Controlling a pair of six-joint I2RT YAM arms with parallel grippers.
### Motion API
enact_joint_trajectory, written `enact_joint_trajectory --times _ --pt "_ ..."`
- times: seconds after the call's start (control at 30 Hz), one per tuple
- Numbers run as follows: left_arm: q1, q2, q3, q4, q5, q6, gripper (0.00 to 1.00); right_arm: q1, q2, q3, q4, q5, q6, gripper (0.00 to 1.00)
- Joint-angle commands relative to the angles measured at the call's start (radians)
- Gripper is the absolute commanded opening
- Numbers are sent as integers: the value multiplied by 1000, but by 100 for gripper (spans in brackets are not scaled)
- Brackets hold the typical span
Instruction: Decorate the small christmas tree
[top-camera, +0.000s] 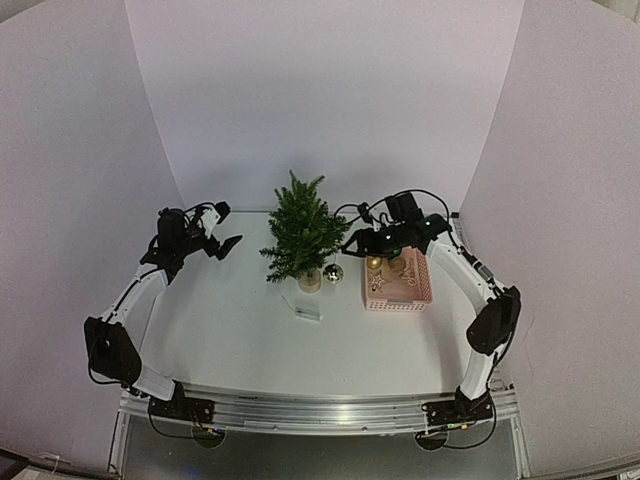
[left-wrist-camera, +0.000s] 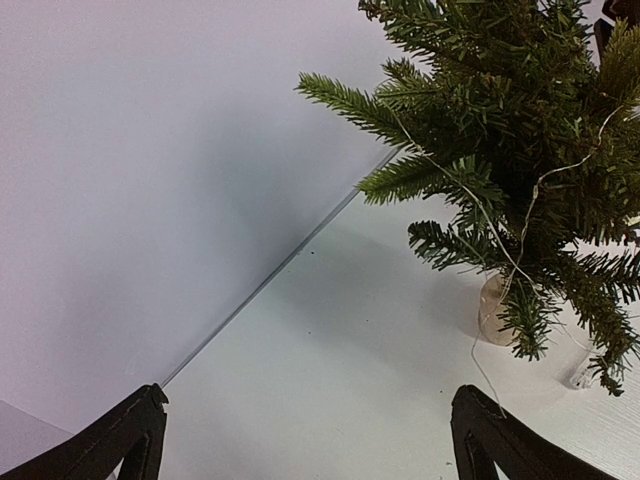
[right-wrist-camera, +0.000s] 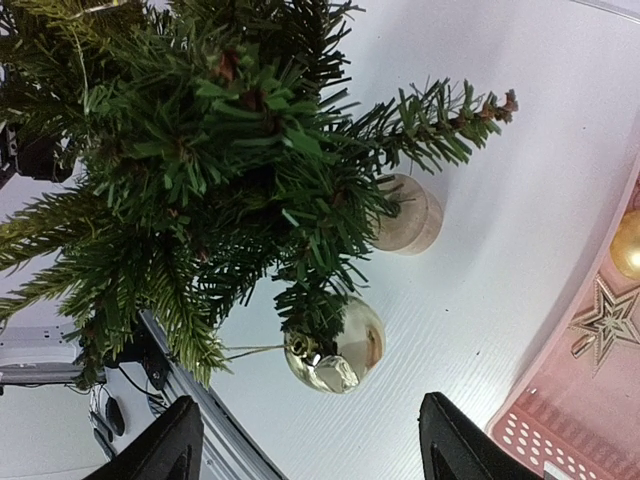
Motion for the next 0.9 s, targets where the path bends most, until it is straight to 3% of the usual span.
enact_joint_trajectory --times 0.0,0.3,0.5,0.67,0.87 --pt "3 -19 4 39 2 10 99 -13 -57 -16 -34 0 -22 72" --pt "3 -23 8 34 -8 -12 100 -113 -141 -16 -60 57 -16 75" --pt "3 -16 12 25 -21 -15 99 -161 -106 26 -62 77 -10 77" --pt "5 -4 25 10 -34 -8 100 -195 -31 41 -88 345 20 78" --pt "11 15 39 -11 -48 -4 99 -213 122 75 -113 544 -12 90"
